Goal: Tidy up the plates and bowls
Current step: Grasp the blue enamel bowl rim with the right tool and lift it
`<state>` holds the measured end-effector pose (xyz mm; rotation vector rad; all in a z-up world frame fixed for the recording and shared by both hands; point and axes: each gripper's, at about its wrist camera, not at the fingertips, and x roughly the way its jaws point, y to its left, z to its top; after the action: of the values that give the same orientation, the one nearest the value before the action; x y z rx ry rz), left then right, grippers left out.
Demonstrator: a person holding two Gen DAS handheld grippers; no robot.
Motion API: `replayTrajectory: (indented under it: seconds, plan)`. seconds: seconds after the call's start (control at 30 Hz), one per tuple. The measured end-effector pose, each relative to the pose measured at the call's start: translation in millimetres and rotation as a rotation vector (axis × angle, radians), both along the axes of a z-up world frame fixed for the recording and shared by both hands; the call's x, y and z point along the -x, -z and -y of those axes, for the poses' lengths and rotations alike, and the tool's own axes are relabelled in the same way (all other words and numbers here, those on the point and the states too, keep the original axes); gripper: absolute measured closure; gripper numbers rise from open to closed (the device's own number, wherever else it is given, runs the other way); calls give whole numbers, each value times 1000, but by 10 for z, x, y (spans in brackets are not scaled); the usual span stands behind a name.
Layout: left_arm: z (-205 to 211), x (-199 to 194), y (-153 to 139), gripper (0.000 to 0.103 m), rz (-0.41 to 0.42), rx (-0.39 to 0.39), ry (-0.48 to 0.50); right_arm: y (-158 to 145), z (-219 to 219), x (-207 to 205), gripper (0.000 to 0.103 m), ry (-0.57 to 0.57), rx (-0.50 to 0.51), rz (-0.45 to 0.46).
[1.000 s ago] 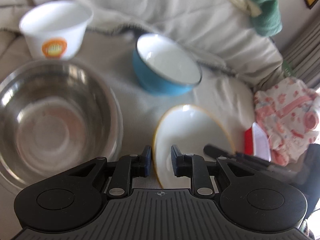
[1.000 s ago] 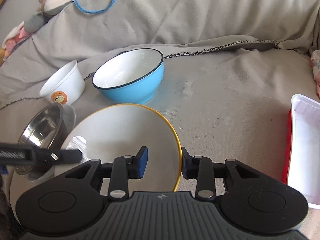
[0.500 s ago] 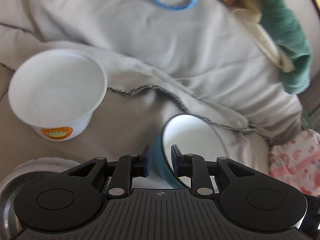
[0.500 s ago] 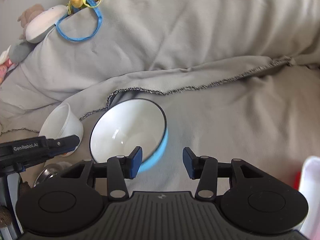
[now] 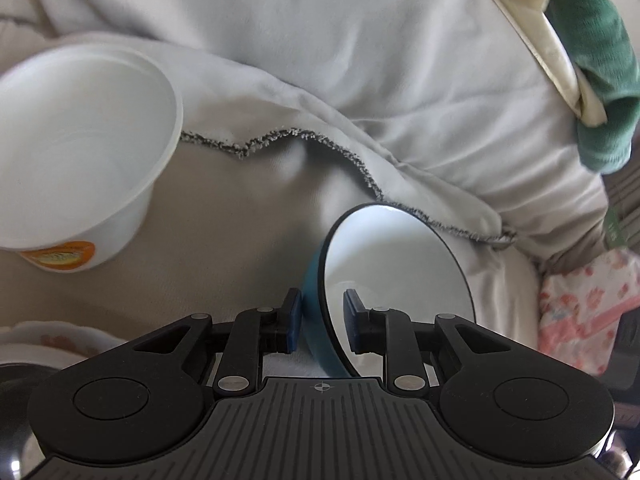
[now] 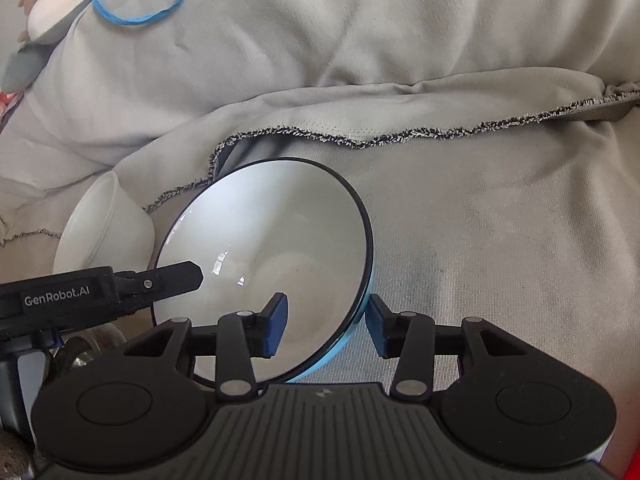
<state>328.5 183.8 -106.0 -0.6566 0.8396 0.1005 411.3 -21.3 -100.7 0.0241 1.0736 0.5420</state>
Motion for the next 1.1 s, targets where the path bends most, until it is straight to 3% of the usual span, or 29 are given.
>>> replayTrajectory:
  seconds: [0.17, 0.53, 0.83, 0.97, 1.1]
  plan:
    - [93, 209, -135, 77, -58, -108, -2, -15, -36, 138, 59, -63, -15, -40]
    - [0, 116, -5, 79, -69, -84, 10, -19, -72, 78, 59, -23, 14, -44]
    - [9, -41, 116, 79, -92, -71, 35, 235, -161, -32, 65, -18, -10, -157]
    - [5, -21, 69, 78, -66, -70, 28, 192, -142, -8, 66, -18, -33, -133]
    - [131, 68, -194, 77, 8, -124, 48, -10, -113, 129, 65, -21, -34, -40]
